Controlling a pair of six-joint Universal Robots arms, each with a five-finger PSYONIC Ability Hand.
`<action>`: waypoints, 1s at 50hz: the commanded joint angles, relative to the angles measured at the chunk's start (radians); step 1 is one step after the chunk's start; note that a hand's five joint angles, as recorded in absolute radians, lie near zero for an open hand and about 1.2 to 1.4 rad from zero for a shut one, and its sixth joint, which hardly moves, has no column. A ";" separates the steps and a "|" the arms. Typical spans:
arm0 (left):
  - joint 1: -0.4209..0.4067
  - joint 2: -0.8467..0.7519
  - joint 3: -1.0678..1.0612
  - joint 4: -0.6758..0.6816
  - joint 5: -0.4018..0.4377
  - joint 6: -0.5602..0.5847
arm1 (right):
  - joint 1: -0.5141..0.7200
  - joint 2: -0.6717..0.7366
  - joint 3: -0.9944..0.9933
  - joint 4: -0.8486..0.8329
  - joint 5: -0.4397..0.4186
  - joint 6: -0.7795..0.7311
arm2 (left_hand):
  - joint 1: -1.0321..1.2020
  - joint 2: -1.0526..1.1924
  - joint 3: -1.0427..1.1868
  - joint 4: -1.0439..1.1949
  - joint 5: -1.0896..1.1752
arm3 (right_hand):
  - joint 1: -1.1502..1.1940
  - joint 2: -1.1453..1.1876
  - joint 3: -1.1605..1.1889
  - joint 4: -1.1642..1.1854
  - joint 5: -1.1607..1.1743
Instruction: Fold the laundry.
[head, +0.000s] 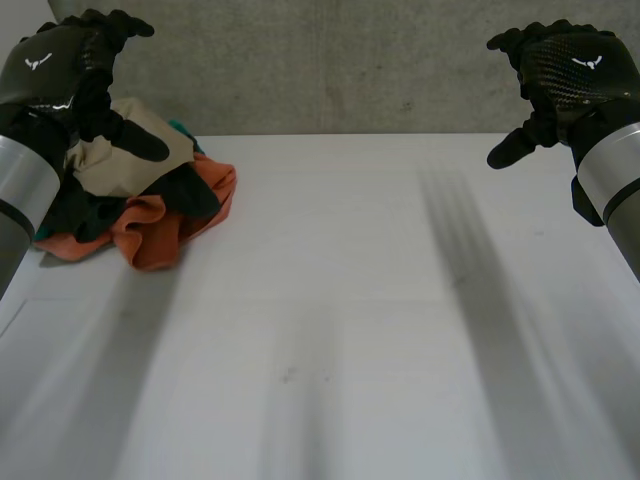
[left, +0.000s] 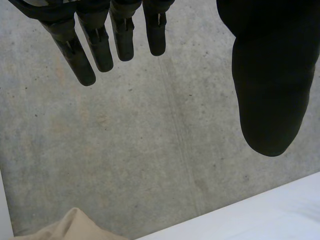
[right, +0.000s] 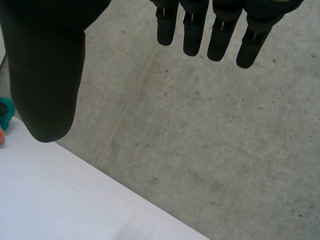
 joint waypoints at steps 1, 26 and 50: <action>0.021 -0.133 0.151 -0.003 0.001 0.024 | -0.001 0.001 0.002 0.000 -0.001 -0.002 | -0.095 -0.103 -0.099 -0.102 -0.097 | -0.089 -0.088 -0.103 -0.107 -0.098; 0.324 -1.025 0.868 0.184 -0.016 0.635 | 0.001 0.024 0.028 -0.003 -0.012 -0.018 | 0.021 0.014 0.017 0.014 0.020 | -0.089 -0.088 -0.103 -0.107 -0.098; -0.089 -0.418 0.595 0.306 0.043 0.263 | -0.011 0.029 0.017 -0.003 -0.012 -0.027 | 1.123 1.115 1.119 1.116 1.121 | -0.089 -0.088 -0.103 -0.107 -0.098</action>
